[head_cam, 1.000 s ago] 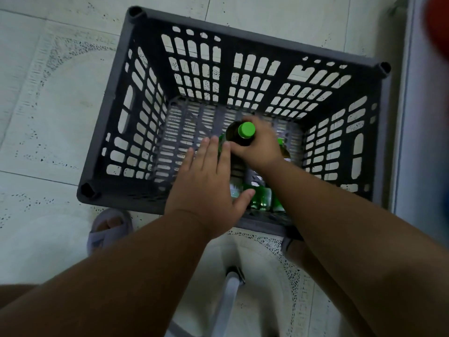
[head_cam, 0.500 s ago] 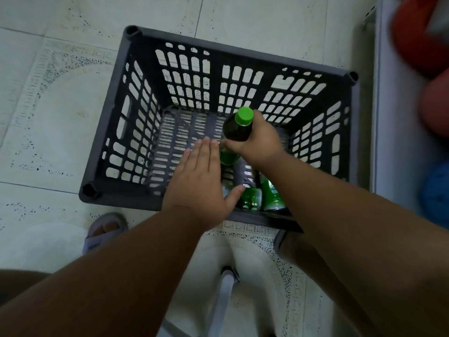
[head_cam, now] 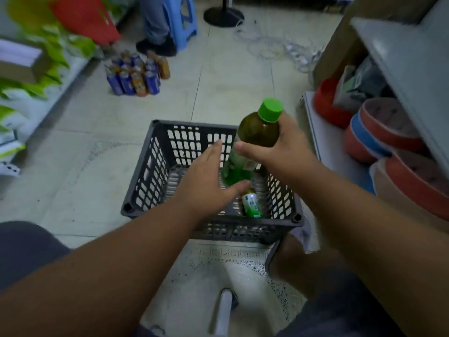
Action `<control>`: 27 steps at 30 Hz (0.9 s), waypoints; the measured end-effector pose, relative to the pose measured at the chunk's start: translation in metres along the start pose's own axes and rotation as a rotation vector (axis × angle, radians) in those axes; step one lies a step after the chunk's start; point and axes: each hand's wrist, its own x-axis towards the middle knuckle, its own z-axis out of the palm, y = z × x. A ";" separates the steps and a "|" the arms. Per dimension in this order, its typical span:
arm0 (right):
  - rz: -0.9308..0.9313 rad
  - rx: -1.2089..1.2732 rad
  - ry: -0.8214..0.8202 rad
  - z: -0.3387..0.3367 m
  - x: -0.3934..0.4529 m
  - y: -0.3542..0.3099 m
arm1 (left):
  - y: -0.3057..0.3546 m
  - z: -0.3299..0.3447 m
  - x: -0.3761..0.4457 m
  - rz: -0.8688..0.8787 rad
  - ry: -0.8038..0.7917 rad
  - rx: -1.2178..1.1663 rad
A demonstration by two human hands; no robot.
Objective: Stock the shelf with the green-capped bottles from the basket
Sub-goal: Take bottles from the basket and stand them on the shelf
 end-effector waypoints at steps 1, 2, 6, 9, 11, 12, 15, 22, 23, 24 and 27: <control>-0.016 0.012 0.019 -0.010 -0.007 -0.011 | 0.011 -0.006 -0.003 0.020 -0.004 -0.048; -0.032 0.014 0.024 -0.020 -0.014 -0.022 | 0.022 -0.010 -0.005 0.040 -0.009 -0.092; -0.065 -0.001 0.019 -0.057 -0.032 -0.057 | 0.058 -0.016 -0.010 0.082 -0.001 -0.279; -0.044 0.020 0.111 -0.082 -0.047 -0.076 | 0.087 -0.014 -0.014 0.138 -0.028 -0.468; -0.033 0.026 0.189 -0.099 -0.062 -0.086 | 0.108 -0.013 -0.016 0.208 -0.067 -0.551; -0.022 0.026 0.233 -0.108 -0.069 -0.090 | 0.120 -0.013 -0.017 0.258 -0.084 -0.582; 0.006 0.029 0.378 -0.133 -0.097 -0.102 | 0.153 -0.008 -0.015 0.379 -0.156 -0.627; 0.103 0.019 0.795 -0.191 -0.176 -0.101 | 0.242 0.028 -0.022 0.635 -0.379 -0.564; 0.125 -0.005 0.860 -0.199 -0.187 -0.099 | 0.255 0.036 -0.024 0.641 -0.437 -0.564; 0.148 -0.023 0.929 -0.207 -0.198 -0.096 | 0.268 0.046 -0.025 0.653 -0.483 -0.561; 0.210 -0.058 1.123 -0.226 -0.232 -0.086 | 0.302 0.080 -0.035 0.721 -0.537 -0.487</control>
